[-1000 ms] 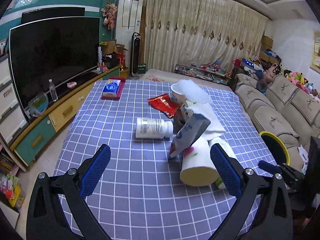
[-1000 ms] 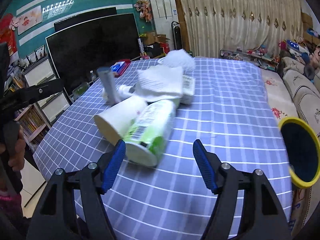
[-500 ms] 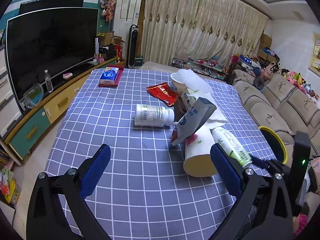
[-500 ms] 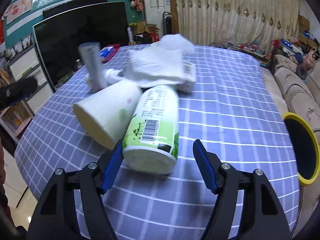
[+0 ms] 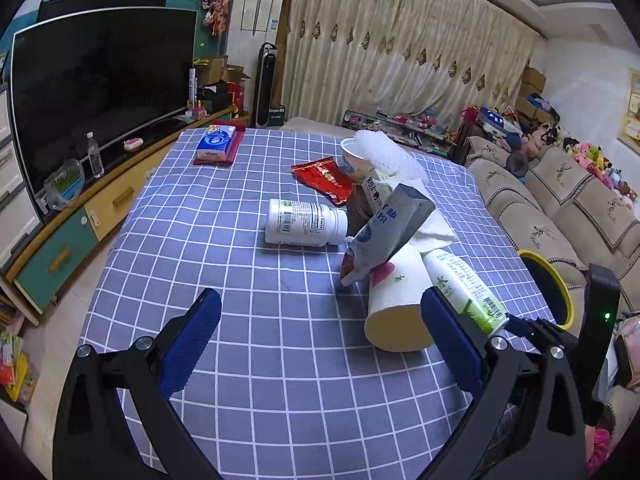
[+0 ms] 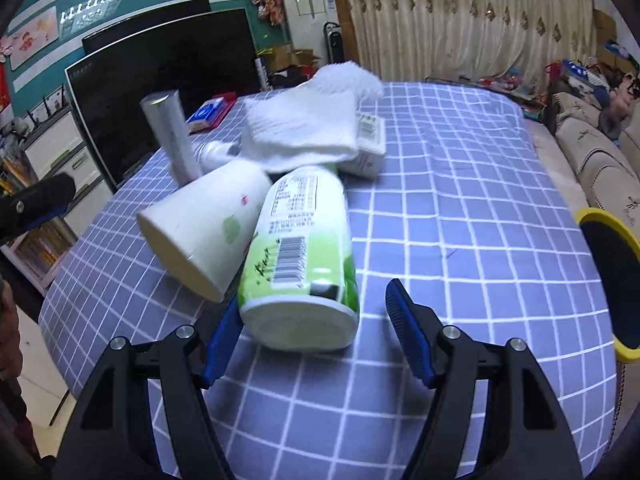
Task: Collect trash
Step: 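Grasp the green-labelled bottle with the right tool and lift it, then carry the bottle over the yellow bin and open the right tool, then grasp the white paper cup rim with the left tool and lift it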
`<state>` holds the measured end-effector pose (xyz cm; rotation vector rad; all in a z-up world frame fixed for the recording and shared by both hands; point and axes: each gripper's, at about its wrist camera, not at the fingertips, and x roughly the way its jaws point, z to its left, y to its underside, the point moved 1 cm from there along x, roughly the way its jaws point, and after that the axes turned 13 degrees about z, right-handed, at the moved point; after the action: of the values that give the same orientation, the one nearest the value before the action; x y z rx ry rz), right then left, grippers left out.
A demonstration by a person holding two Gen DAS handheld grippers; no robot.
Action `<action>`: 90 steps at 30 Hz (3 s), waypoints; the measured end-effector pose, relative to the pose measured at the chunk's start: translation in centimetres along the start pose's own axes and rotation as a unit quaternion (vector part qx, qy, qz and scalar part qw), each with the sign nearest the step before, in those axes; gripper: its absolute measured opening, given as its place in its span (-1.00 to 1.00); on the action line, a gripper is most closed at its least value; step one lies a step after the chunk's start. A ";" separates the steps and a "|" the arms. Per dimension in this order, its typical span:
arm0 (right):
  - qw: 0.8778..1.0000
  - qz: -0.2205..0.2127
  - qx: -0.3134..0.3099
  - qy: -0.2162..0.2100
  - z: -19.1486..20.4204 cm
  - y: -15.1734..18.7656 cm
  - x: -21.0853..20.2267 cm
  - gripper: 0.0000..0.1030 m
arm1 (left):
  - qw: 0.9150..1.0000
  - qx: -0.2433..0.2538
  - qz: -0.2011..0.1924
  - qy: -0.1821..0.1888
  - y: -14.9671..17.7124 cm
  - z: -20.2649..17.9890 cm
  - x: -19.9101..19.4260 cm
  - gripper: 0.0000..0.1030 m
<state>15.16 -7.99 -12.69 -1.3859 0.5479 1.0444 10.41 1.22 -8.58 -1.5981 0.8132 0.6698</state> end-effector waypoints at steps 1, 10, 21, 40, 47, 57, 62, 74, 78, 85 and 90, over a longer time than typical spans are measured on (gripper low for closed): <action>1.000 0.005 0.000 -0.004 -0.2 -0.1 0.2 0.11 | 1.000 -0.001 0.001 0.001 0.0 0.1 0.1 0.91; 0.999 -0.026 -0.001 -0.039 -1.4 -0.3 -3.7 -0.03 | 1.000 -0.009 0.005 -0.002 0.2 0.7 0.5 0.91; 0.996 -0.074 -0.003 -0.056 -3.0 -1.4 -9.5 -0.04 | 1.000 0.000 0.010 0.003 0.3 -0.2 0.9 0.91; 0.993 -0.096 0.021 -0.064 -5.2 -1.7 -12.6 -0.04 | 1.000 0.010 0.015 0.003 0.3 -1.0 0.8 0.91; 0.984 -0.158 0.076 0.025 -11.3 -2.1 -16.9 -0.04 | 1.000 0.019 0.017 0.005 0.3 -1.7 1.0 0.91; 0.957 -0.090 0.219 0.167 -26.7 0.1 -12.5 -0.04 | 0.999 0.036 0.029 -0.003 -0.2 -3.7 2.1 0.91; 0.953 -0.001 0.246 0.177 -31.0 1.5 -5.9 -0.04 | 0.998 0.046 0.033 -0.008 -0.7 -4.9 2.6 0.91; 0.949 0.033 0.260 0.178 -32.5 2.5 -3.1 -0.01 | 0.997 0.063 0.046 -0.004 -1.0 -5.8 4.0 0.91; 0.951 0.018 0.256 0.173 -31.3 2.3 -4.5 -0.01 | 0.996 0.075 0.042 -0.010 -0.5 -5.5 3.9 0.91; 0.958 -0.003 0.242 0.157 -28.9 2.2 -6.1 0.00 | 0.993 0.104 0.049 -0.003 0.9 -4.5 3.9 0.76; 0.962 -0.021 0.231 0.145 -27.4 1.8 -7.4 0.03 | 0.990 0.120 0.070 -0.005 0.9 -4.1 5.7 0.28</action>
<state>17.04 -36.40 -11.93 -1.1290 0.9106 0.6238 13.06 -3.71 -12.92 -1.3289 0.9668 0.6525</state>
